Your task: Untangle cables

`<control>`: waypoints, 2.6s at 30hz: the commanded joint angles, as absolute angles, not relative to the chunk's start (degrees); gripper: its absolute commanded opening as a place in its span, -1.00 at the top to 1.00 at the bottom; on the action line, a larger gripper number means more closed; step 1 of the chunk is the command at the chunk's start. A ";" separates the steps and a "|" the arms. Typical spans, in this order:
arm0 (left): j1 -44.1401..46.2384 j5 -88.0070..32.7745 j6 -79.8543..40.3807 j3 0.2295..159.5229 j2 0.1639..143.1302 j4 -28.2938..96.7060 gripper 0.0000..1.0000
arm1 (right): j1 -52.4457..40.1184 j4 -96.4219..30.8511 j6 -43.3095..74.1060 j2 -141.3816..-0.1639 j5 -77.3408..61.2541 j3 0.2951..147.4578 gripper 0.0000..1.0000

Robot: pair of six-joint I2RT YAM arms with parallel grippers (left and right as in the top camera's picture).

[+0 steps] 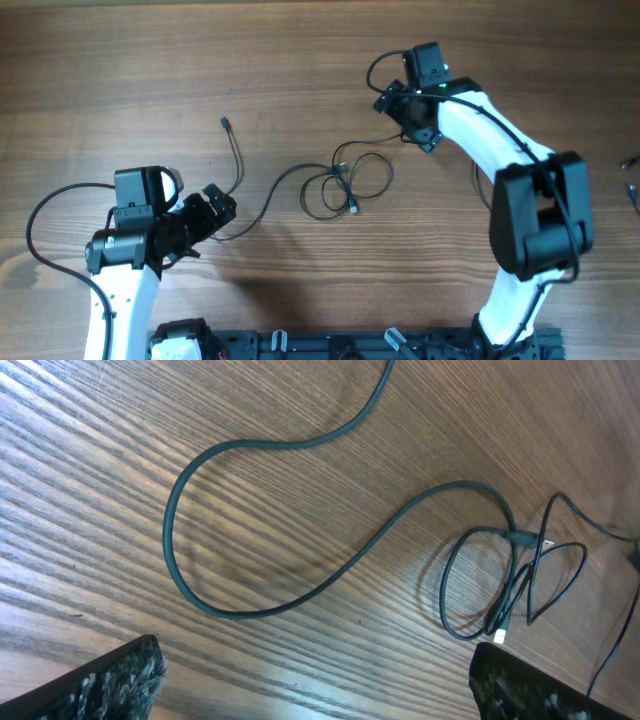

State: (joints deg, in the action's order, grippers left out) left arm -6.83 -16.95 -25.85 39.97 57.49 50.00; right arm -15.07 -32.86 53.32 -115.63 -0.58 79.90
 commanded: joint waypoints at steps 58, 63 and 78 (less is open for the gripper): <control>-7.16 -16.60 -26.17 39.75 57.49 50.00 -1.00 | -15.88 -17.10 14.22 -70.22 -0.89 86.46 0.91; -7.16 -16.60 -26.17 39.75 57.49 50.00 -1.00 | -15.86 -17.80 10.35 -64.16 12.88 86.46 0.91; -7.16 -16.60 -26.15 39.75 57.49 50.00 -1.00 | -11.57 18.06 -27.35 -65.28 34.92 86.46 0.91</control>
State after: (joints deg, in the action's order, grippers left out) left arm -6.83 -16.95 -25.85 39.90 57.49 50.11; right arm -14.48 13.52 -16.01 -62.43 30.94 86.39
